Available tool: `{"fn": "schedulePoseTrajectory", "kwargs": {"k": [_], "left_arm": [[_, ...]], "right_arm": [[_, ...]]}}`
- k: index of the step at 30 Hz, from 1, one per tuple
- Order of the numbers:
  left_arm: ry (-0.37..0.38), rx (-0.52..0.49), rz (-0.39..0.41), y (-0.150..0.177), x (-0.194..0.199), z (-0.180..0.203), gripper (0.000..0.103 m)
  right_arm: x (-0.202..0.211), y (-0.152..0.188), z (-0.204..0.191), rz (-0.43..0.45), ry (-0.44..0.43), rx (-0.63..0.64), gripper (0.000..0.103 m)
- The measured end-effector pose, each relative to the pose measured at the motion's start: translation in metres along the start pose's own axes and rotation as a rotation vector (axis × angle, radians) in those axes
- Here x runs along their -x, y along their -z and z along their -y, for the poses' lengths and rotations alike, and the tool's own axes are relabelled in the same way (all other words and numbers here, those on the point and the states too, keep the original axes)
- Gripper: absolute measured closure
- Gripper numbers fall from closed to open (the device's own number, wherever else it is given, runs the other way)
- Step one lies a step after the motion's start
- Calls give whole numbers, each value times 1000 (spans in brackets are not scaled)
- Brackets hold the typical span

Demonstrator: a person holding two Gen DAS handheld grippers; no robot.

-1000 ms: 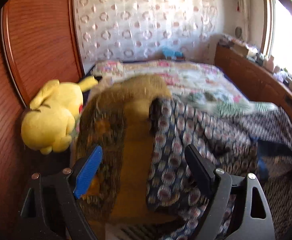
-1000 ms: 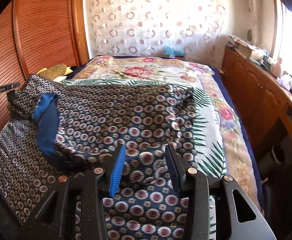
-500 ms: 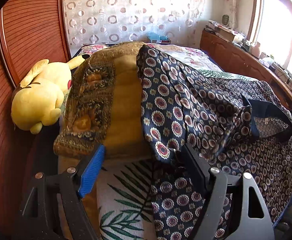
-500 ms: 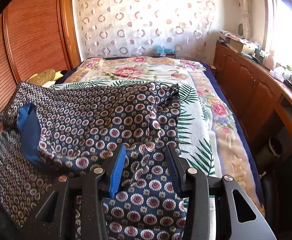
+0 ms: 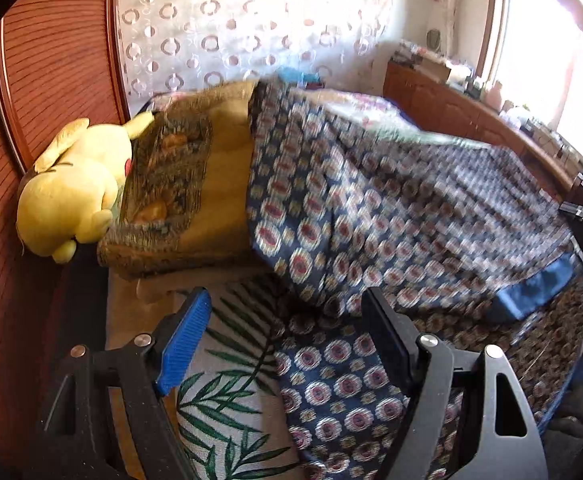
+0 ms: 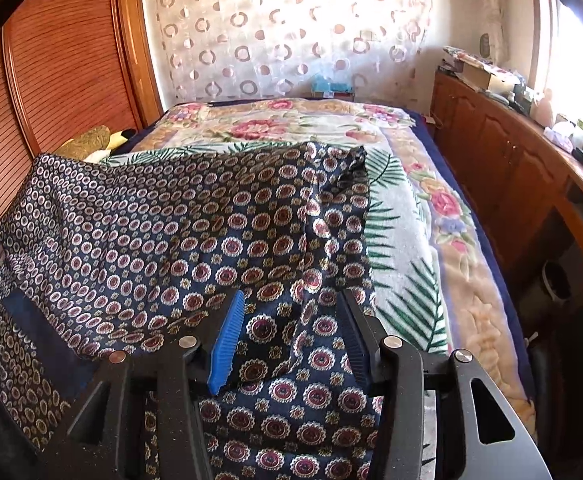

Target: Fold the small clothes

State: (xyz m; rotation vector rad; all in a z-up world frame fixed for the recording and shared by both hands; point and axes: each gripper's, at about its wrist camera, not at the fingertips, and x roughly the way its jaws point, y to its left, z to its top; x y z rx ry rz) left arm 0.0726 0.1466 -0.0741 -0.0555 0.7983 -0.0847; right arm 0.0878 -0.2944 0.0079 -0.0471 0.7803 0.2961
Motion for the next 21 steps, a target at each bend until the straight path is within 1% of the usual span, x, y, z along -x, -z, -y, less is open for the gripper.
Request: {"fn": "schedulePoseTrajectory", "kwargs": {"k": [4,5,8,9,10,11,12,13,14,15,17,19,21], "left_arm": [[34,28,63,-8,9,2,25],[30,31,67,-10,8,2,27],[10,61,48,-16,-5,-4,33],[11,83,38,-17,-11,-8,40],[16,91,34,-17,-14,-9,57],[32,101,25,-17,-18,-11,65],[51,113,9,-16,-23,-13,74],[54,123,3,-15,-25,-14,80],[58,126,11,-15,-24,-15,86],[62,120,21,-14,-22,-13,97],[63,103,49,-12,-13,-9,101],[58,75,87,-12,2,-1,101],[65,65,111,-11,16,5,101]], "right_arm": [[-10,5,-1,-41,-2,2,54],[-12,7,-1,-50,-4,3,54],[-19,10,-1,-62,-15,7,54],[-20,10,-1,-60,-17,9,59],[-21,11,-1,-58,-26,12,72],[-21,11,-1,-55,-36,15,84],[-20,11,-2,-49,-43,19,91],[-19,12,-3,-42,-55,28,99],[-17,13,-3,-28,-66,40,99],[-12,13,-4,-5,-61,50,100],[0,10,-2,38,-70,42,100],[17,6,3,91,-70,28,101],[30,4,6,123,-66,27,101]]}}
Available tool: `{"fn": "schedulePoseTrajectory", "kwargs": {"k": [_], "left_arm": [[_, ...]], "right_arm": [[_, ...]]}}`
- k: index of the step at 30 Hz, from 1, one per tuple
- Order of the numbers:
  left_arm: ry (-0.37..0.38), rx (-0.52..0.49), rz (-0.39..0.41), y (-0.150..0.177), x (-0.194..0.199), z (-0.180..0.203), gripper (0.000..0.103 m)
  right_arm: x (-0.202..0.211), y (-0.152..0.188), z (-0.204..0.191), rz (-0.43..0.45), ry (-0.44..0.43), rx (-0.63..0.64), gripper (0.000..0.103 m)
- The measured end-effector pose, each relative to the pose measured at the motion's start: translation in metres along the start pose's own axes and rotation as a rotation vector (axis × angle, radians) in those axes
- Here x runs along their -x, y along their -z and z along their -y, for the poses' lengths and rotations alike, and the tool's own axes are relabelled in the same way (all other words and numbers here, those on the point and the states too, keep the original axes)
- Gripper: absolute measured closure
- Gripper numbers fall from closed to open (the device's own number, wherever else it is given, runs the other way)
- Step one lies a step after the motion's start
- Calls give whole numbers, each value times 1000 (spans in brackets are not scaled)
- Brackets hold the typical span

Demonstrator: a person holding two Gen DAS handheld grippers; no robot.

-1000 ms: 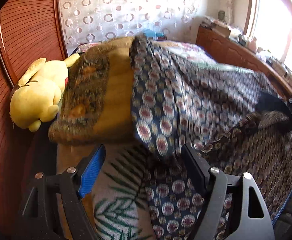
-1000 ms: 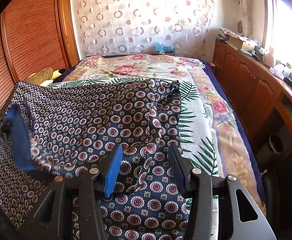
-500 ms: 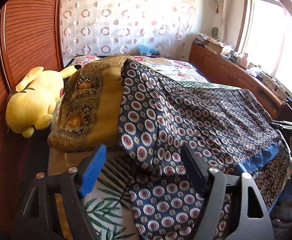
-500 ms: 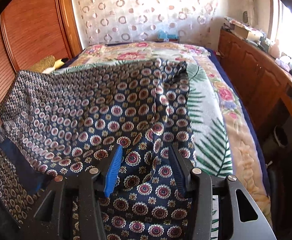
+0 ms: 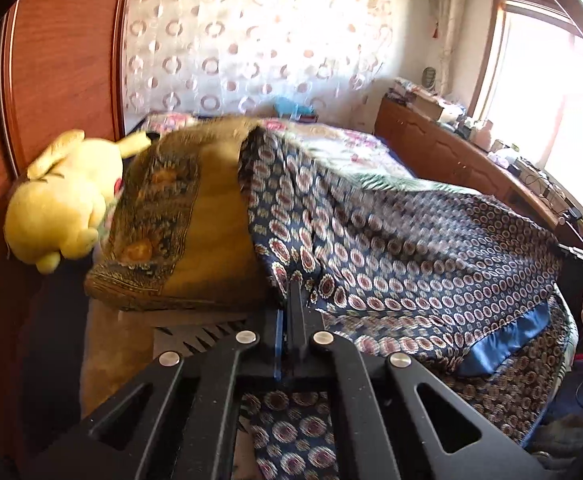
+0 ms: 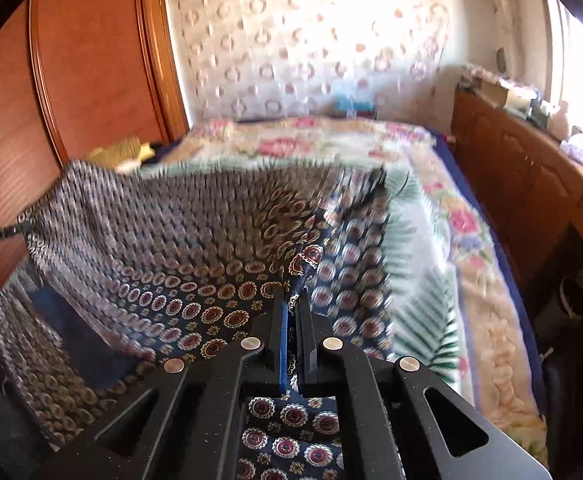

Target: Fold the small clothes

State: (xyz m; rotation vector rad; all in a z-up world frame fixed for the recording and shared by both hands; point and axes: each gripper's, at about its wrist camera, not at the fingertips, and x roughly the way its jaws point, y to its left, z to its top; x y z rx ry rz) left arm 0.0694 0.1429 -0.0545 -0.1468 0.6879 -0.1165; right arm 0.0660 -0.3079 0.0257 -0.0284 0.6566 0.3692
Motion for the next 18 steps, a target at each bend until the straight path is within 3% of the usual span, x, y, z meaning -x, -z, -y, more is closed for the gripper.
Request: {"fn": "schedulePoseTrajectory", "kwargs": {"k": [5,13,15,16,17,18], "left_arm": [[42,-5,23,14,34,14,102],[13,-5,-69,58,47,11,101],[-2,2,-86,61,43,9,101],[-11,2,-93,61,41,8,101],[-17,7,-97,61,39,6,101],[-20,10,-96,60,39,4,97]], "right_arm": [[31,4,3,18,9,16,101],[57,47,-1,-81,-1,70,98],[57,48,2,-66,19,55,74],[56,46,6,-57,34,45,53],[55,44,9,-46,43,30,46],[52,42,13,-37,46,10,46]]}}
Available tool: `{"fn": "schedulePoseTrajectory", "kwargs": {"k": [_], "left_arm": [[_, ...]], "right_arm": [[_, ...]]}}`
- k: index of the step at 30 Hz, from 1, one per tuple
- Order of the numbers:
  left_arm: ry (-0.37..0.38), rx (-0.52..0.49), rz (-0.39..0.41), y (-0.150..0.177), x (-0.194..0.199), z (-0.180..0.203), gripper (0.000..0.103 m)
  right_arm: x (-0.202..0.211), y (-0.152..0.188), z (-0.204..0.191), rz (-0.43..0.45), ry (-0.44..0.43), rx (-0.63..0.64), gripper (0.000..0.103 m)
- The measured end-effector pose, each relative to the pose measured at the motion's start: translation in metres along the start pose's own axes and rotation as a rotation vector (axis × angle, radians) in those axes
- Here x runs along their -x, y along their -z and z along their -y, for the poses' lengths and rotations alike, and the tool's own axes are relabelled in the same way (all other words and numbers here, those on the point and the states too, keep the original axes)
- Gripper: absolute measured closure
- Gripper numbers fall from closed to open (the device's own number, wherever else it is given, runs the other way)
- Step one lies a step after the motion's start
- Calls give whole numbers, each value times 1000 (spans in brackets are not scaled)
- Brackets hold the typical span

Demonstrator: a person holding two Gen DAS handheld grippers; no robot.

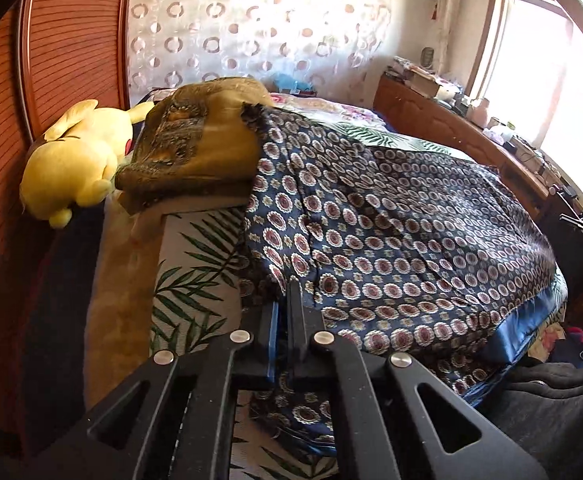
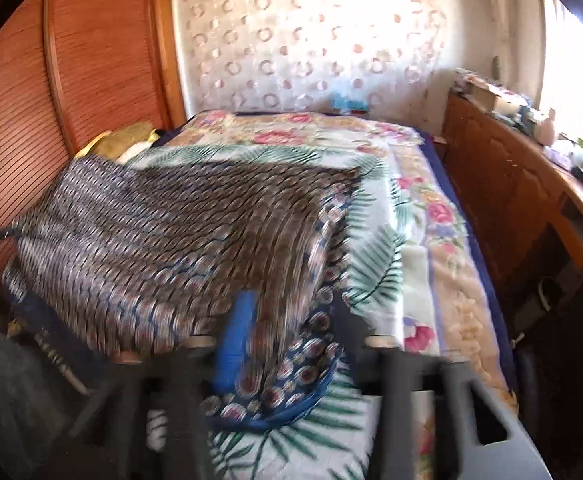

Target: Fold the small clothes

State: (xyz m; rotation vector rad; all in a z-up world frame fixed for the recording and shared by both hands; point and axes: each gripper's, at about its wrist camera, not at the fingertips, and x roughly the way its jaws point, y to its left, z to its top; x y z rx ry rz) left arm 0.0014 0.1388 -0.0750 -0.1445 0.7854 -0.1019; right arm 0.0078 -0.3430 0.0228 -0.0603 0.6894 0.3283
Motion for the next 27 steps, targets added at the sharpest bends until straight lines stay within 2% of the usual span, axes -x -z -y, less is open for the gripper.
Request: {"fn": "schedulePoseTrajectory", "kwargs": {"k": [2,4,6,7,8,9,13,19,21,24,26,27], "left_arm": [[-10,4,8,-2,0,-1,85],[-19,5,23,-5,1,-2,65],[-22,5,44,-6,2,-1,56],[-26,6,47,-6,3,-1,41],[-25,9,53,-7,3,-1,33],[-25,9,58,-7,3,0,20],[-29,10,68,-8,-1,2,18],[-40,6,52,-4,-6,4,18],[-44,8,46,-4,-8,4,18],[-45,12,44,-2,-11,3,18],[-46,8,43,0,-12,4,18],[-50,5,41,1,-12,4,18]], "right_arm": [[-8,-7,6,11,-3,-37,46],[-20,-13,8,10,6,-43,46],[-42,-22,4,2,7,-47,46],[-53,-27,5,-6,6,-53,46],[-65,-33,6,-17,5,-54,46],[-79,-41,8,-26,7,-53,46],[-132,-69,18,-74,18,-67,46],[-177,-99,33,-137,27,-149,47],[-184,-106,33,-142,2,-169,61],[-197,-113,28,-152,-17,-174,68],[-201,-115,23,-161,-2,-135,88],[-202,-116,20,-163,-3,-116,92]]}}
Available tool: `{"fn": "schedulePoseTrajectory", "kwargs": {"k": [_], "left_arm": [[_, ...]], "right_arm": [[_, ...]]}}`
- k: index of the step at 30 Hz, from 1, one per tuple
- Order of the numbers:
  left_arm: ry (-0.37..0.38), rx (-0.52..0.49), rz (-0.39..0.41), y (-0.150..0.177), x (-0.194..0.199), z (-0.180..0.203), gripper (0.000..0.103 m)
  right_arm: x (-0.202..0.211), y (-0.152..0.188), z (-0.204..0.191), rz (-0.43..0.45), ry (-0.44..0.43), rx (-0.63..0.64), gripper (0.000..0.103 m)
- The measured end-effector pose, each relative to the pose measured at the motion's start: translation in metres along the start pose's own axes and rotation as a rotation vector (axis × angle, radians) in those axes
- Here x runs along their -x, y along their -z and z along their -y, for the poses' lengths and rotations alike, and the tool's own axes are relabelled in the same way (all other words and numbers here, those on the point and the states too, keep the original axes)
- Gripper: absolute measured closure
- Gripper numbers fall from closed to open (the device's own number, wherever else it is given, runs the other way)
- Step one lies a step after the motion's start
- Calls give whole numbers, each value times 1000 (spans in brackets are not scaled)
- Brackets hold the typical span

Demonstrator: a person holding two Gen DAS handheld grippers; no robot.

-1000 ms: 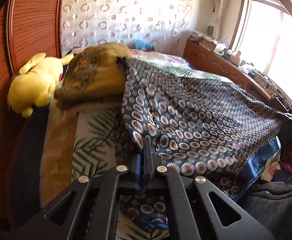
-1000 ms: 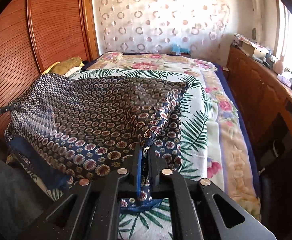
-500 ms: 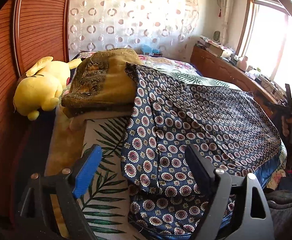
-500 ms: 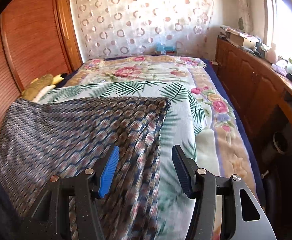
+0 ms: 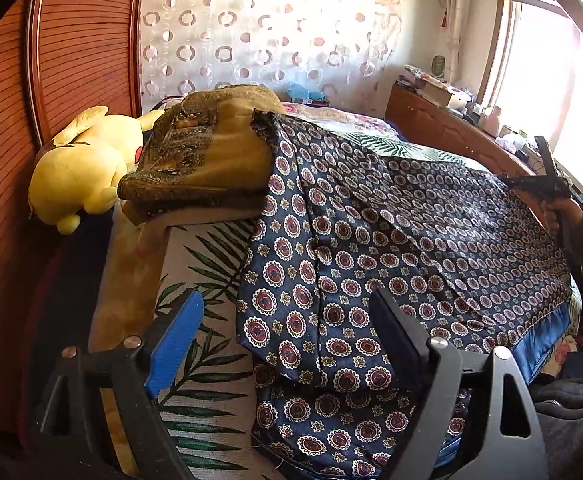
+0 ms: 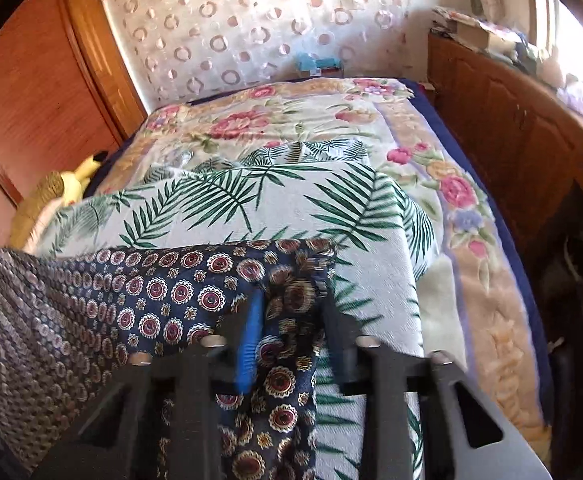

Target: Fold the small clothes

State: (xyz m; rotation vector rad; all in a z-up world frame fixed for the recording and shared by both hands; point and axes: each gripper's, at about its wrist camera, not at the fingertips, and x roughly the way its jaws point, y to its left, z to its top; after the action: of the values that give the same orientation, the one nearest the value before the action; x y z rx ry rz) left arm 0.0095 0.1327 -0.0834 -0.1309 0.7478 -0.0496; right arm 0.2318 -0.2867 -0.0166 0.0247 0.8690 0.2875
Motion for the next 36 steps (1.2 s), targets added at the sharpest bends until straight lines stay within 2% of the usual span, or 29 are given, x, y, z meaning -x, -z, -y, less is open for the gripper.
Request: {"fn": "schedulePoseTrajectory", "kwargs": {"k": [2,7,11,12,15,17,19,23,29,36], "left_arm": [[-6,-2,-1,1,0,0,18],[-11,5,-4,3,-1,0,18],[-13,1,-1,4,0,0,18],[-14,0,-1,4,1,0,18],[-18,-1,0,4,1,-1,18],[-18,3,1,4,1,-3,18],[-20,6,0,4,0,-3,18],[-21,13,-4,5,-1,-3,18],[-19,13,-12,6,-3,-1,18],[-17,19,-17,6,-4,-2,18]], "right_arm": [[-1,-6,-2,11,3,31,97],[4,-17,5,63,131,16,98],[7,-21,-2,71,152,27,98],[8,-21,-5,66,156,33,96],[15,-17,-13,60,177,74,76],[23,-13,-22,64,167,103,64],[31,-6,-29,71,164,126,57],[51,20,-50,75,100,186,55],[57,73,-89,16,24,303,55],[55,107,-92,-2,-22,307,55]]}}
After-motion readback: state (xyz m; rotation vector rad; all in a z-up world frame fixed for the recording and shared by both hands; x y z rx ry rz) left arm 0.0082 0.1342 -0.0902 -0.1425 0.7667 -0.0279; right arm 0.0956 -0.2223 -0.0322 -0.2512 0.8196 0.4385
